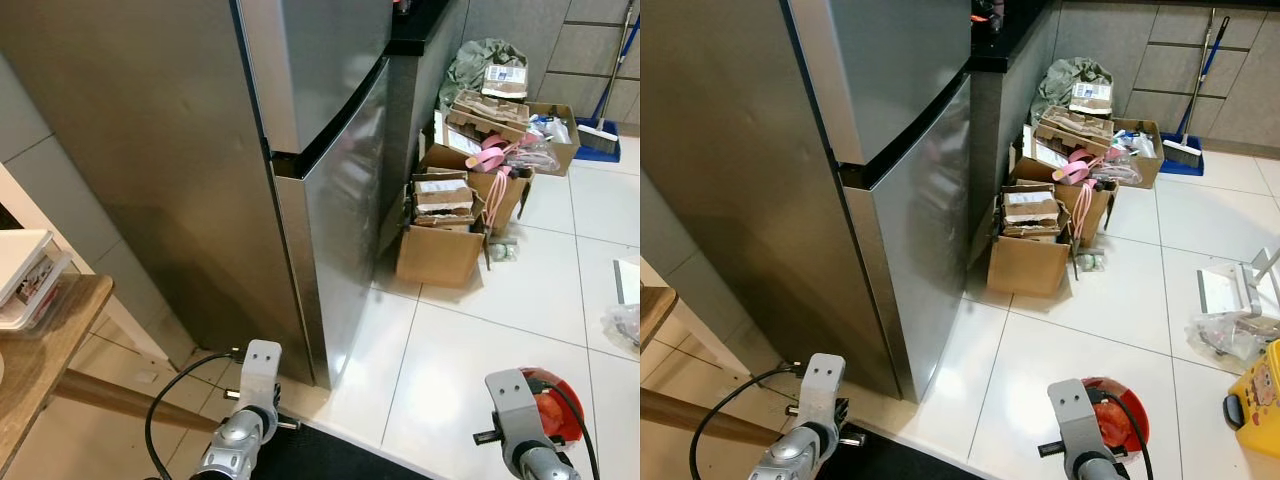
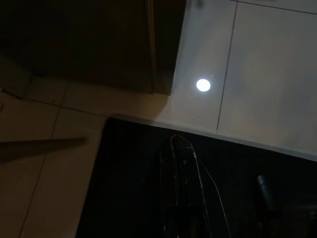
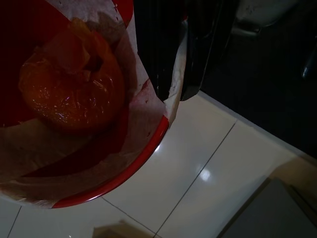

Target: Restocking fridge

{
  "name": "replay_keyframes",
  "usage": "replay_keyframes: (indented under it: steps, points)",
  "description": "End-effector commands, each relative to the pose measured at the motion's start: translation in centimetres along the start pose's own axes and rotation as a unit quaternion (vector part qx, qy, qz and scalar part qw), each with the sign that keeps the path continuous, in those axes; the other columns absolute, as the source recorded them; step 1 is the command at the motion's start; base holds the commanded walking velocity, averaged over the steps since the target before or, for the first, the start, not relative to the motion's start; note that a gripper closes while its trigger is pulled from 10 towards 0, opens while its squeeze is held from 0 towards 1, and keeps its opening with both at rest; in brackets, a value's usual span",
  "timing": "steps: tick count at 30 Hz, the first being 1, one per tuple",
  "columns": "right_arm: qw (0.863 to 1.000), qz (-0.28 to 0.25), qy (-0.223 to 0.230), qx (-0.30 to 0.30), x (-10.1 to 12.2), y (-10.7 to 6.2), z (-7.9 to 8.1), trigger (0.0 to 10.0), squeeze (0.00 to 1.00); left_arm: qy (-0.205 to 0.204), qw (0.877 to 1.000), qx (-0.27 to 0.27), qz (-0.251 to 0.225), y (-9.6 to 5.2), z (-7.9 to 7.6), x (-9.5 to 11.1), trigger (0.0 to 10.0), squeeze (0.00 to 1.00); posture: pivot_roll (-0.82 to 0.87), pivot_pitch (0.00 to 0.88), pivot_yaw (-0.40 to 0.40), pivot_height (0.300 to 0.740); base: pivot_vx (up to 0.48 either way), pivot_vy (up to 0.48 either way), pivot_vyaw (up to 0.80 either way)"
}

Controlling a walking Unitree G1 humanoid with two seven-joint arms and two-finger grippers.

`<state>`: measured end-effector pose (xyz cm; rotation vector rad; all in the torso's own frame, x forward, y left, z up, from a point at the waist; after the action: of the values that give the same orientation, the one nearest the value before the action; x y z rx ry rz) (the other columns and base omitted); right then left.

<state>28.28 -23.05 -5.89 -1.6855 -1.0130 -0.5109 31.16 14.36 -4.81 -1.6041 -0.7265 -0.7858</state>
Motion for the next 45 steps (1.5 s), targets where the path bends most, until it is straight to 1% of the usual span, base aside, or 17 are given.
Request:
replay_keyframes:
  steps: [1,11,17,23,26,32,45]
  points:
    - [1.0,-0.007,-0.003,-0.004,0.0,-0.2,-0.4,10.0,0.0,-0.005,1.0,-0.003,0.002,-0.1,-0.3,-0.3,10.0,0.0,-0.1,0.071,0.053,0.74,0.0,0.0,0.0]
    - [1.0,-0.009,-0.017,0.002,0.1,-0.1,-0.5,10.0,0.0,-0.008,1.0,-0.005,0.005,-0.1,-0.6,-0.8,10.0,0.0,-0.11,0.061,0.026,0.74,0.0,0.0,0.0]
    - [0.999,-0.015,-0.04,0.012,0.6,0.0,-1.0,10.0,0.0,-0.016,1.0,-0.007,0.003,-0.1,-1.4,-1.1,10.0,0.0,-0.12,0.058,0.003,0.74,0.0,0.0,0.0]
    - [0.999,-0.015,-0.043,0.014,0.5,0.0,-1.1,10.0,0.0,-0.017,1.0,-0.006,0.003,-0.1,-1.5,-1.3,10.0,0.0,-0.12,0.056,-0.003,0.74,0.0,0.0,0.0]
    - [0.999,-0.014,-0.043,0.015,0.5,0.0,-1.0,10.0,0.0,-0.018,1.0,-0.005,0.002,-0.2,-1.5,-1.3,10.0,0.0,-0.11,0.056,-0.004,0.74,-0.259,0.0,0.0]
    - [0.999,-0.015,-0.04,0.019,0.6,0.0,-0.4,10.0,0.0,-0.013,1.0,-0.003,-0.001,-0.2,-1.1,-0.9,10.0,0.0,-0.1,0.061,0.008,0.74,-0.363,0.0,0.0]
    - [0.999,-0.013,-0.029,0.015,0.2,-0.2,-0.1,10.0,0.0,0.003,1.0,-0.014,0.002,-0.1,-1.2,-0.7,10.0,0.0,-0.1,0.07,0.035,0.74,-0.365,0.0,0.0]
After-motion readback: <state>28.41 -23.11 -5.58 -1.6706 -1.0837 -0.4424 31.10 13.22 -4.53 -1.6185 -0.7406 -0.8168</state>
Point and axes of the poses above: a point about 5 cm out from each wrist's last joint towards the gripper, its own y axis pointing out of the wrist towards the gripper, its own x axis along the axis of the wrist's last joint, z = x × y, the point moved 5 cm from there along y, pointing out of the wrist towards the gripper, and after that the axes turned 6 degrees about -y, right-handed, at the moved point
